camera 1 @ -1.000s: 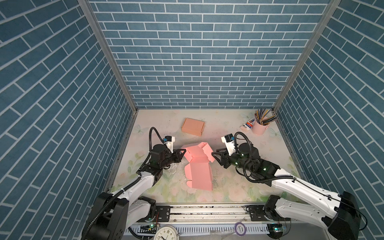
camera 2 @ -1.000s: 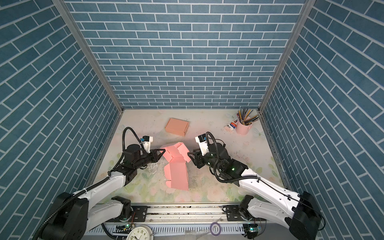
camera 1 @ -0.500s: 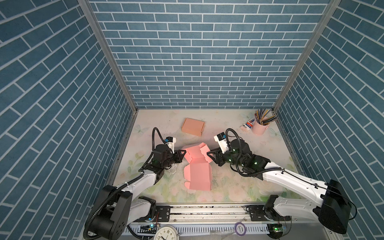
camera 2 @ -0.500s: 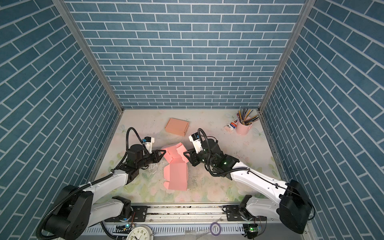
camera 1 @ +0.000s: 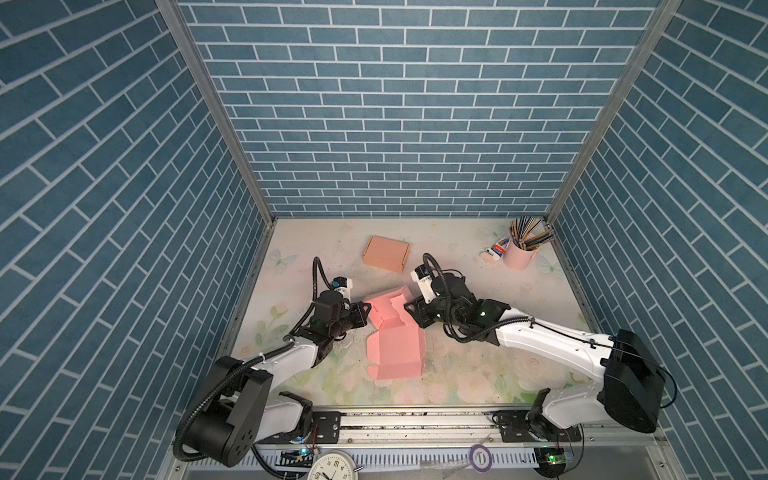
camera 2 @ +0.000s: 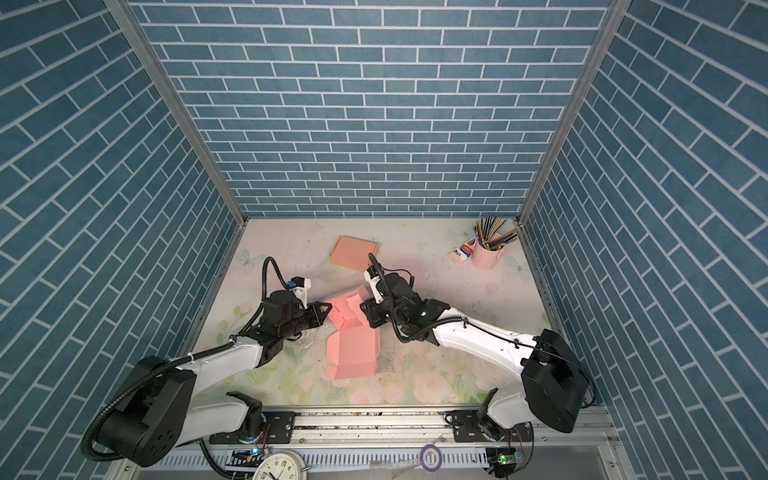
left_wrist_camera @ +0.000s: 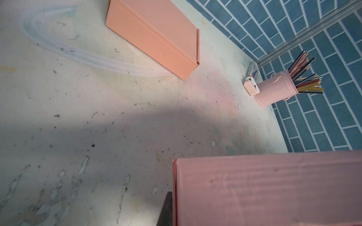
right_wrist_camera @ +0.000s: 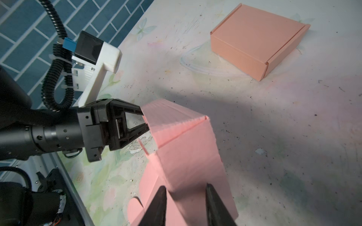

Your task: Fold the paper box

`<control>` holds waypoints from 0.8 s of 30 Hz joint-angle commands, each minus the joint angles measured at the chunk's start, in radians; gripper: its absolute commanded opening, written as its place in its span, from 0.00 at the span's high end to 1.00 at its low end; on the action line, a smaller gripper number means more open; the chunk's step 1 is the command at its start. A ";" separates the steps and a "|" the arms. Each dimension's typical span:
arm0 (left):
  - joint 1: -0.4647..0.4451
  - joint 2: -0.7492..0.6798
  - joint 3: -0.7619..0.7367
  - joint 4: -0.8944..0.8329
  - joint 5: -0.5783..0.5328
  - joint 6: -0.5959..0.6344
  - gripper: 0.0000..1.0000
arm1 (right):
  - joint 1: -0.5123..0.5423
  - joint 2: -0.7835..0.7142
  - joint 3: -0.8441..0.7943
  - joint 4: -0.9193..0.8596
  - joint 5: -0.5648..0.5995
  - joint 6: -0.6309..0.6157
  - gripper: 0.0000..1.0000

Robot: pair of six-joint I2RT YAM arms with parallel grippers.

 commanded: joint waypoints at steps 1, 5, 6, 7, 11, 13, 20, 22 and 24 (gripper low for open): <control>-0.027 0.003 0.009 0.003 -0.048 -0.022 0.92 | 0.019 0.049 0.061 -0.090 0.090 0.035 0.65; -0.060 0.002 0.014 -0.011 -0.091 -0.038 0.91 | 0.044 0.091 0.095 -0.140 0.175 0.054 0.66; -0.068 0.003 0.016 -0.014 -0.102 -0.044 0.91 | 0.048 0.098 0.100 -0.146 0.192 0.056 0.66; -0.074 0.003 0.016 -0.011 -0.111 -0.051 0.91 | 0.052 0.105 0.104 -0.156 0.211 0.058 0.66; -0.106 -0.001 0.014 -0.011 -0.147 -0.071 0.91 | 0.069 0.128 0.128 -0.211 0.293 0.063 0.66; -0.126 0.001 0.021 -0.022 -0.170 -0.073 0.91 | 0.078 0.135 0.137 -0.230 0.334 0.061 0.67; -0.191 0.006 0.037 -0.024 -0.230 -0.096 0.91 | 0.108 0.179 0.178 -0.325 0.485 0.086 0.78; -0.213 0.005 0.043 -0.025 -0.255 -0.105 0.91 | 0.114 0.198 0.197 -0.367 0.533 0.101 0.82; -0.233 0.006 0.047 -0.022 -0.272 -0.114 0.91 | 0.117 0.212 0.211 -0.396 0.562 0.110 0.86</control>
